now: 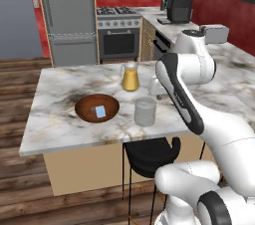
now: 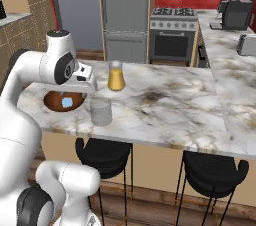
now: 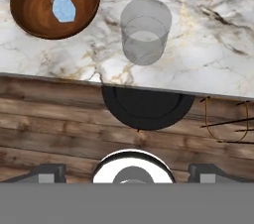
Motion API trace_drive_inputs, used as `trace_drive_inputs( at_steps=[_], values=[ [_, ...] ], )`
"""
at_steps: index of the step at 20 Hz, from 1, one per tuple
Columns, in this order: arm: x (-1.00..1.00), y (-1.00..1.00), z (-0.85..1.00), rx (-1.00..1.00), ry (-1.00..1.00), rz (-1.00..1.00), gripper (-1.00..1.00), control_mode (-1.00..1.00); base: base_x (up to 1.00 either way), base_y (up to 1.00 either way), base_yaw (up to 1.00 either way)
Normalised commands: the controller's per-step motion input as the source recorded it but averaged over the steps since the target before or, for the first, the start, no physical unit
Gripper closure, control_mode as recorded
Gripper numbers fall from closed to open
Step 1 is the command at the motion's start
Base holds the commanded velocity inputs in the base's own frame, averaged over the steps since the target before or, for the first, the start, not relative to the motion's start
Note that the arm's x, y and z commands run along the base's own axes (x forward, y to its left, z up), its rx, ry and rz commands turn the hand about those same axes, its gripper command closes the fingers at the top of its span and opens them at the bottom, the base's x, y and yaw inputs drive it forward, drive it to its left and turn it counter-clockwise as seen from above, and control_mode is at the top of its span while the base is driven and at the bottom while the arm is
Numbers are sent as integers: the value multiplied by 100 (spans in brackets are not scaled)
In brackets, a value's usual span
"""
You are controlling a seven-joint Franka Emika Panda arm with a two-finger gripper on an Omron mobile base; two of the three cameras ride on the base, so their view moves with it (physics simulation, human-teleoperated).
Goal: There are two ice cubes in the ice bowl. Place both ice cubes in the glass cup.
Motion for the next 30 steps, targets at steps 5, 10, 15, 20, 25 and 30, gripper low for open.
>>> trace_drive_inputs(
  at_steps=[5, 10, 15, 20, 25, 30],
  values=[
    [0, 62, 3, 0, 2, -5, -100, -100, 0, 0, 0],
    [17, 68, 2, 0, 3, -7, -100, -100, 0, 0, 0],
    [8, 15, 0, 0, 7, -1, -100, -100, 0, 0, 0],
    [2, 0, -9, 0, 0, 0, -100, -100, 0, 0, 0],
    [17, 49, -12, 0, 0, -2, -100, -100, 0, 0, 0],
    [25, 82, -2, -2, 0, -11, -100, -100, 0, 0, 0]
  ],
)
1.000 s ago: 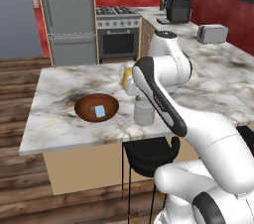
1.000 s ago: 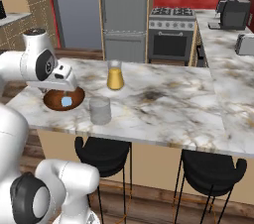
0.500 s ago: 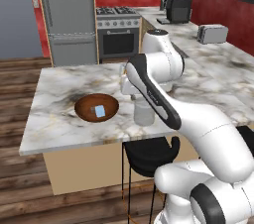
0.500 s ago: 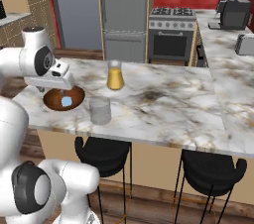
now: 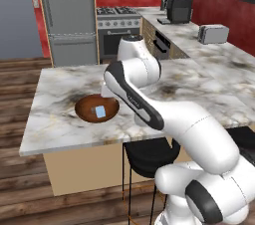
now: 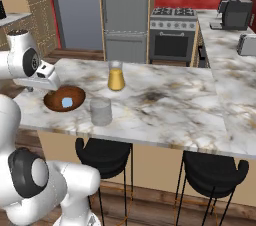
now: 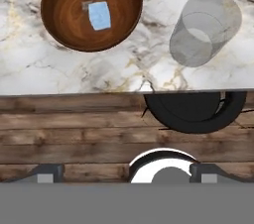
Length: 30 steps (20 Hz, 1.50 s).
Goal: There are two ice cubes in the ice bowl. Place both ice cubes in the glass cup.
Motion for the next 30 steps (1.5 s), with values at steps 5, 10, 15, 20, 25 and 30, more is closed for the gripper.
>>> trace_drive_inputs(
  at_steps=[5, 10, 15, 20, 25, 30],
  values=[
    [23, 62, 0, -2, 0, -10, -100, -100, 0, 0, 0],
    [45, 62, 0, 0, 0, -11, -100, -100, 0, 0, 0],
    [54, 35, -6, -3, 3, -9, -100, -100, 0, 0, 0],
    [40, 6, -18, -6, 0, -2, -100, -100, 0, 0, 0],
    [31, 0, -41, -5, 3, 3, -100, -100, 0, 0, 0],
    [22, -1, -34, 12, 0, 5, -100, -100, 0, 0, 0]
  ],
)
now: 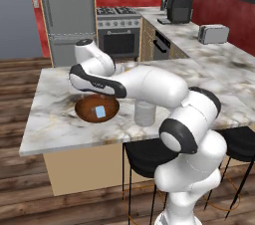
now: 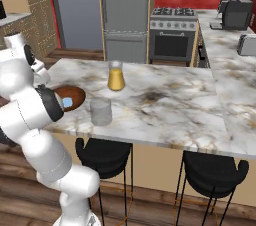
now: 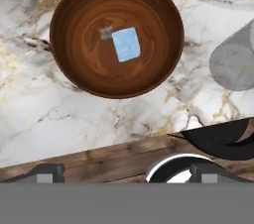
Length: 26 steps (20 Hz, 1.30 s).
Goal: There are two ice cubes in the ice bowl. Place both ice cubes in the glass cup.
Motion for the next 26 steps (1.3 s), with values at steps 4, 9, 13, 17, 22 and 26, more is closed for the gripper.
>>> trace_drive_inputs(
  at_steps=[4, 9, 13, 17, 22, 26],
  values=[
    [13, 0, -31, 10, 0, 1, -100, -100, 0, 0, 0],
    [17, -6, -36, 0, -1, 0, -100, -100, 0, 0, 0],
    [33, -14, -36, 0, -1, 0, -100, -100, 0, 0, 0],
    [47, -8, -31, 0, 0, 0, -100, -100, 0, 0, 0],
    [54, 0, -38, 0, 0, 0, -100, -100, 0, 0, 0],
    [44, 0, -33, 0, 0, 0, -100, -100, 0, 0, 0]
  ],
)
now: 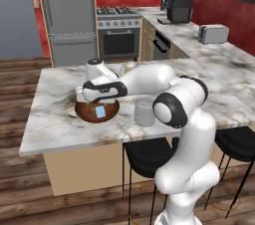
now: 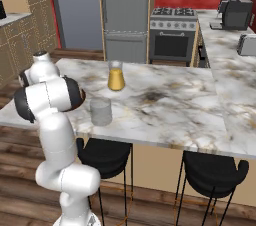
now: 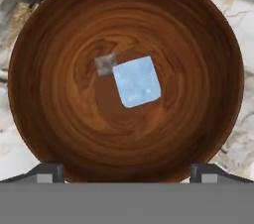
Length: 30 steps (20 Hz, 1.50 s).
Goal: There are two ice cubes in the ice bowl. Place both ice cubes in the glass cup.
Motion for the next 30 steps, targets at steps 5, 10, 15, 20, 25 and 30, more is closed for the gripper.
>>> trace_drive_inputs(
  at_steps=[5, 10, 15, 20, 25, 30],
  values=[
    [43, -6, -22, 0, 1, 0, -100, -100, 0, 0, 0],
    [21, -19, -35, 0, 4, 3, -100, -100, 0, 0, 0],
    [1, -22, -43, 0, 2, 6, -100, -100, 0, 0, 0],
    [15, -5, -28, 0, 0, 2, -100, -100, 0, 0, 0],
    [28, 0, -11, 0, 0, 0, -100, -100, 0, 0, 0],
    [21, 0, -19, -1, 1, 0, -100, -100, 0, 0, 0]
  ],
)
